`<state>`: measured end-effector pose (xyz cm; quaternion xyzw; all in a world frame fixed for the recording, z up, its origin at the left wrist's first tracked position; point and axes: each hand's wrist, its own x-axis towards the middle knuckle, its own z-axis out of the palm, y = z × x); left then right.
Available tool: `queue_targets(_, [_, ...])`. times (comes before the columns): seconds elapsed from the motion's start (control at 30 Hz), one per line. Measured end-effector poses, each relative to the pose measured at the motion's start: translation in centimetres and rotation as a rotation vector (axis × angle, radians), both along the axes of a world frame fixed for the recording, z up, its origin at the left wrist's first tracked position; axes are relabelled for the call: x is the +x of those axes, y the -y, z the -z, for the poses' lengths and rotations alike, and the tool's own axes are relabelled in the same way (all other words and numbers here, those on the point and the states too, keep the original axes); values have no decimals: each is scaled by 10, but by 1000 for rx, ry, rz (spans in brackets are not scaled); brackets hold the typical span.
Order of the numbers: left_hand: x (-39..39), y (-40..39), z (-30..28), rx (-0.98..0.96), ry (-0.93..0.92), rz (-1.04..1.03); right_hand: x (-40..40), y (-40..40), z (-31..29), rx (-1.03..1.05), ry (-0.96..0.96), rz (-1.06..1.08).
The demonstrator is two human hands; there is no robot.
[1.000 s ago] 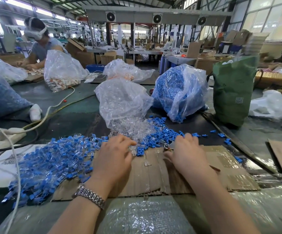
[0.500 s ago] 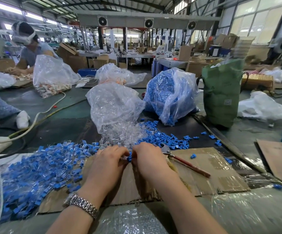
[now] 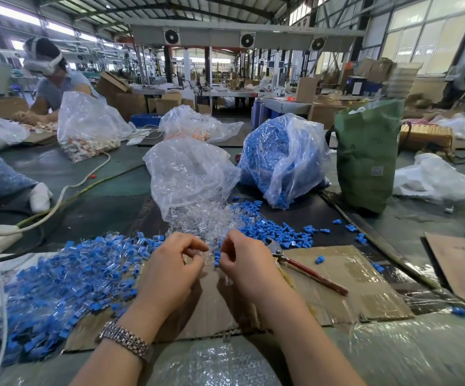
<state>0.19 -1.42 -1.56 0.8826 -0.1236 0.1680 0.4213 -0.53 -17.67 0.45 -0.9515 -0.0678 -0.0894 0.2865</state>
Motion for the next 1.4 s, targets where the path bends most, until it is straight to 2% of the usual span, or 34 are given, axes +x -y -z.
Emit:
queue_targets(0.13, [-1,-2,-5,-175,-121,82,0,7,5,306,30,-63])
queue_targets(0.2, [0,-3,-5,-256,-185,108,1,7,7,390,21,-108])
queue_targets(0.37, [2,-7,-5,-475,-314,193,0,8,7,435,74,-145])
queue_targets(0.53, [2,-8,-5,-604,-402,295,-4,9,2,438,101,-157])
queue_targets(0.73, [3,-10,-6,-789,-460,389,-7,12,-5,566,35,-162])
queue_targets(1.2, [-2,-9,-13,-817,-504,405,-6,12,-2,390,142,-218])
queue_targets(1.33, [-1,-10,-12,-809,-508,404,-8,13,-5,464,74,-195])
queue_targets(1.4, [0,-10,-11,-827,-513,393,-10,20,-11,430,42,-96])
